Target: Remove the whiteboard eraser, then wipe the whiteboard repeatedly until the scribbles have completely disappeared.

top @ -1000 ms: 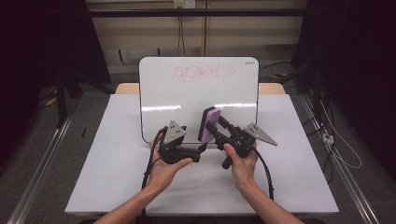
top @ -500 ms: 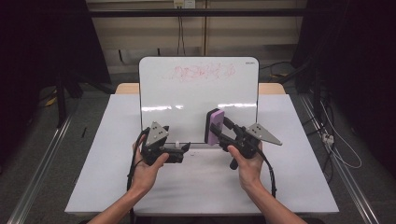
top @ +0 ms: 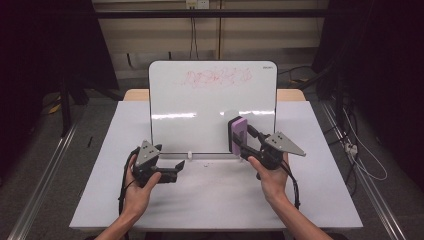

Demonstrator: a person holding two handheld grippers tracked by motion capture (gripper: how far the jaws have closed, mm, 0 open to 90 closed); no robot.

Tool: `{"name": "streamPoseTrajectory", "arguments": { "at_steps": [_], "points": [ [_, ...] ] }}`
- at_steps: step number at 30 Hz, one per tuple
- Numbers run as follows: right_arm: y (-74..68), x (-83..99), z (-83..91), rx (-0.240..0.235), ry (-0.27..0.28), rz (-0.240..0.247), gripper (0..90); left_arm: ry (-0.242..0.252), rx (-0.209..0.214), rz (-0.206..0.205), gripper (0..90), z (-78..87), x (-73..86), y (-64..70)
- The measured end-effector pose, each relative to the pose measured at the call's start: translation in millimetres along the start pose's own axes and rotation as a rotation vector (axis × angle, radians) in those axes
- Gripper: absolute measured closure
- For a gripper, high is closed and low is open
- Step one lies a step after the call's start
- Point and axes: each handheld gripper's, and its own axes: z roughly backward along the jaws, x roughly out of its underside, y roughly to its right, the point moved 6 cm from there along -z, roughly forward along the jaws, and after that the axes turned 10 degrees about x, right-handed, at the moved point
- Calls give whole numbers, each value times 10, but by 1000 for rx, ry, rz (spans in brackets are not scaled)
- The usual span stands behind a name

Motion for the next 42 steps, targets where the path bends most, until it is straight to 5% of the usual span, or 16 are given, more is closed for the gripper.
{"name": "streamPoseTrajectory", "arguments": {
  "at_steps": [5,10,23,42],
  "points": [
    [41,-33,2,24,-5,39,420,12,-36,-14,33,184,115,-55],
    [88,-96,-2,44,-5,97,420,27,-65,36,36,304,243,-141],
    [299,-428,-164,150,-35,222,421,25,-55,40,54,312,342,-130],
    [549,-964,-576,327,-106,502,422,24,-53,47,54,283,356,-148]
  ]
}}
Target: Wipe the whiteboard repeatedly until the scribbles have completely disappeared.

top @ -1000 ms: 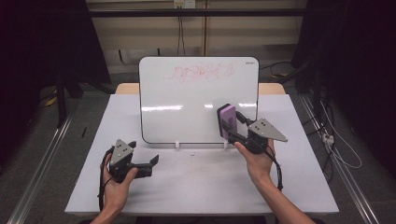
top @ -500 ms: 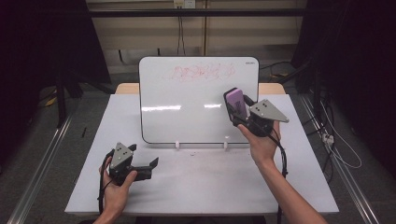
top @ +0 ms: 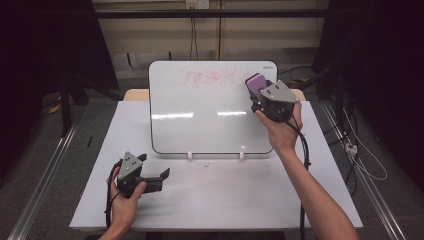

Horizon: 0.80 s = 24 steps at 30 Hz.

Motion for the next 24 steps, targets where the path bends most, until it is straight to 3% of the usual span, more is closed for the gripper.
{"name": "streamPoseTrajectory", "arguments": {
  "at_steps": [4,8,12,21,24],
  "points": [
    [76,-75,-140,39,-22,46,422,-12,10,-2,54,-28,15,19],
    [81,-138,-328,74,-50,122,422,-12,10,-8,54,-33,12,22],
    [87,-166,-436,95,-71,163,422,-16,14,-5,54,-35,23,12],
    [-17,-157,-628,144,-86,262,422,-14,5,11,54,-33,34,-19],
    [-31,-147,-634,142,-83,267,422,-10,4,9,54,-30,27,-24]
  ]
}}
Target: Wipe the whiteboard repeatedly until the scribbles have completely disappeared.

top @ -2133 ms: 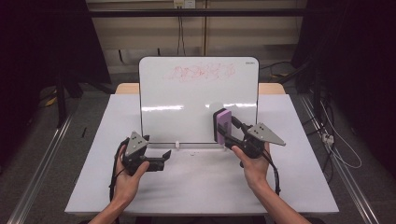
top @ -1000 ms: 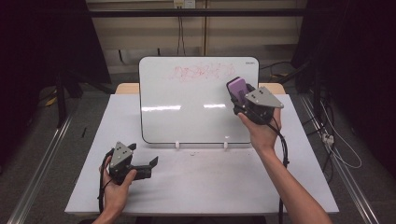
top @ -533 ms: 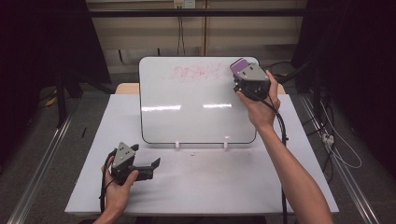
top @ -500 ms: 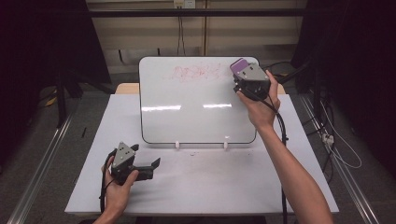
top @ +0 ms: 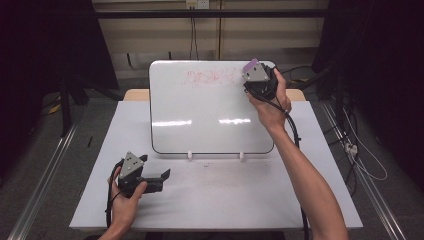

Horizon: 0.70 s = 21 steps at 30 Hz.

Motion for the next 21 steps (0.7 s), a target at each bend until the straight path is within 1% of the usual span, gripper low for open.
{"name": "streamPoseTrajectory", "arguments": {
  "at_steps": [1,2,3,4,6,8,9,10,11,12,13,14,15,19,21],
  "points": [
    [-7,-3,7,1,1,5,423,-2,-1,-1,54,-1,0,-5],
    [-67,-13,38,-22,6,9,422,-3,0,-1,54,-5,0,-7],
    [-67,-13,38,-22,6,9,422,-4,-1,2,54,-9,1,-6],
    [-117,-16,59,-30,12,25,422,-11,-2,-7,54,-8,3,-11],
    [-250,-22,115,-65,25,34,422,-14,3,-9,54,-11,2,-5],
    [-393,-33,176,-92,38,57,422,-12,-1,-10,54,-9,0,-8],
    [-446,-40,203,-101,47,60,422,-13,-1,-11,54,-9,0,-11],
    [-480,-47,217,-107,51,62,422,-12,-2,-10,54,-8,-1,-14],
    [-484,-52,219,-103,50,68,422,-9,-4,-8,54,-9,0,-16],
    [-477,-52,212,-109,46,58,422,-13,-1,-10,54,-7,2,-18],
    [-453,-48,193,-112,42,50,422,-13,0,-12,54,-7,2,-17],
    [-411,-46,168,-97,42,54,422,-14,0,-14,54,-6,4,-14],
    [-352,-40,135,-86,37,40,422,-16,6,-15,54,-7,5,-11],
    [1,41,-24,-30,-10,-56,422,-18,13,-12,54,-13,12,-7],
    [161,90,-78,-1,-28,-91,422,-19,11,-17,54,-7,9,-12]
  ]
}}
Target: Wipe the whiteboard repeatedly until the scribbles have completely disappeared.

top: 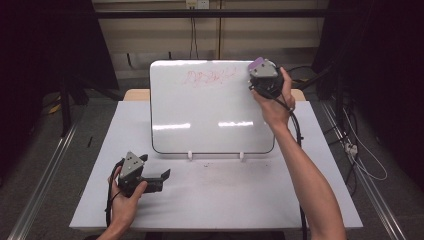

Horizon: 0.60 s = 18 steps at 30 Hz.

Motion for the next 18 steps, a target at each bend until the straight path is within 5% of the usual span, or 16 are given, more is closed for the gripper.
{"name": "streamPoseTrajectory", "arguments": {
  "at_steps": [2,8,13,18],
  "points": [
    [171,26,-41,26,-18,-32,422,5,0,0,54,2,-10,4],
    [204,41,-43,52,-21,-45,422,6,1,-3,55,2,-17,5],
    [-94,10,55,-3,1,-14,422,5,-2,-4,55,2,-20,-4],
    [-544,-129,186,-81,41,36,422,12,1,-14,55,4,-35,18]
  ]
}}
